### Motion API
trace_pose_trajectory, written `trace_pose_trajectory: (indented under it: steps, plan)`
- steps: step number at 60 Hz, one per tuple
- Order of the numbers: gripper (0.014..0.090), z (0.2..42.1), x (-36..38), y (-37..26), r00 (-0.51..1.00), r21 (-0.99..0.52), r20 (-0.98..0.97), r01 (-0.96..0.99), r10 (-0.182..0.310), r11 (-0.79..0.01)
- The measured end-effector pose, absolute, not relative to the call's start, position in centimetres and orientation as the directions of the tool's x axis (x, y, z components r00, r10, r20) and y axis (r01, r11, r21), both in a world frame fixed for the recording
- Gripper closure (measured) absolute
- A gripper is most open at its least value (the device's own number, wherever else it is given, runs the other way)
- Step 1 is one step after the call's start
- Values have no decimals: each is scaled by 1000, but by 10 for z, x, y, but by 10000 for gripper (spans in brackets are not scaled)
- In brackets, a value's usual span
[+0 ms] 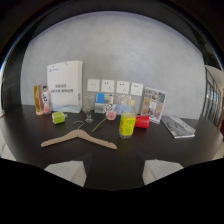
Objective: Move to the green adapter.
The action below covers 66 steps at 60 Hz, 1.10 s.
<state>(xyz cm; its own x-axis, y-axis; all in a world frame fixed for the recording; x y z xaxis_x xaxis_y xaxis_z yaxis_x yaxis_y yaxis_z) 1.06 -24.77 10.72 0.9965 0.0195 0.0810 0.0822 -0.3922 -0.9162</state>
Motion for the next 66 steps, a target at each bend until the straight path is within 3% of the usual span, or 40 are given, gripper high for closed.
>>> trace_pose_trajectory:
  steps: [15, 28, 40, 48, 66]
  plan:
    - [194, 112, -12, -273, 994, -913, 111, 92, -25, -398]
    - [186, 107, -83, -302, 994, -909, 96, 64, -58, -412]
    - [196, 104, -178, -306, 996, -915, 85, 67, -27, -399]
    - [194, 100, -234, -295, 996, -909, 85, 86, 20, -408]
    - [196, 95, -299, -219, 992, -908, 105, 124, 68, -399]
